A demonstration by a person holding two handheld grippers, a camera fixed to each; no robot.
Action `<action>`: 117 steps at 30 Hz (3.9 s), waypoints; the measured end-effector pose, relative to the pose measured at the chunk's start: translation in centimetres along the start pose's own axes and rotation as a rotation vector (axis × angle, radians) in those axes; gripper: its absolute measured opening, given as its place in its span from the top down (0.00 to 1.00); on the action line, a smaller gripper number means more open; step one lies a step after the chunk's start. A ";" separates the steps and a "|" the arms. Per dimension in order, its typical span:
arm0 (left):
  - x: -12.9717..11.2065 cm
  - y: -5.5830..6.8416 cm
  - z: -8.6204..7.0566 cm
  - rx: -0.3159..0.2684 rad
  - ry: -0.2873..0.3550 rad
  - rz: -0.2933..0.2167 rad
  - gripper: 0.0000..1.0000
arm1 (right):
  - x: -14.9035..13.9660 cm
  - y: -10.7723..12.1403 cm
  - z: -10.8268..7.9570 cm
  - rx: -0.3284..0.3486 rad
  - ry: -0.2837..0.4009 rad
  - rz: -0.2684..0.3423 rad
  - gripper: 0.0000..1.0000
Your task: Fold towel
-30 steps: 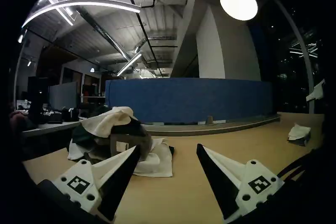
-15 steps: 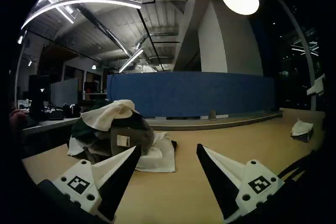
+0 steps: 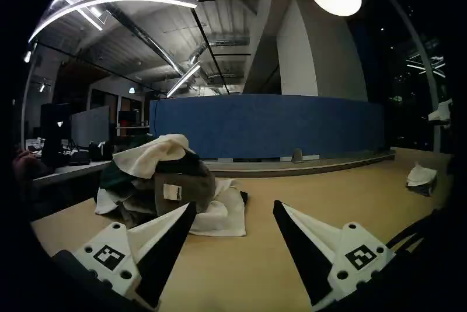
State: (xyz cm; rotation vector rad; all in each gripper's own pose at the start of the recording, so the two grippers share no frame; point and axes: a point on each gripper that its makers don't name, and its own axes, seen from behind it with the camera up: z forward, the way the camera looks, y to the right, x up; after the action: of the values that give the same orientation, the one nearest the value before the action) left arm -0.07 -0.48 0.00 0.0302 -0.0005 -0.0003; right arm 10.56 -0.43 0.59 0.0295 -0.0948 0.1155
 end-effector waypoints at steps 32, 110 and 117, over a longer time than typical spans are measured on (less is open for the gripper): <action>-0.1 0.1 -0.1 0.000 0.000 -0.001 0.02 | -6.1 4.8 0.2 -0.027 0.108 0.016 0.00; -0.1 0.0 0.1 0.000 0.000 -0.001 0.01 | -10.1 3.1 1.0 -0.027 0.089 -0.116 0.00; 0.0 0.0 0.1 0.000 0.000 -0.001 0.01 | -10.0 3.1 0.9 -0.027 0.089 -0.116 0.00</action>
State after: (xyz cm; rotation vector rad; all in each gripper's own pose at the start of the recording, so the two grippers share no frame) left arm -0.11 -0.46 0.06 0.0303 -0.0001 -0.0012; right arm 0.27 1.50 0.63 0.0026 -0.0058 -0.0004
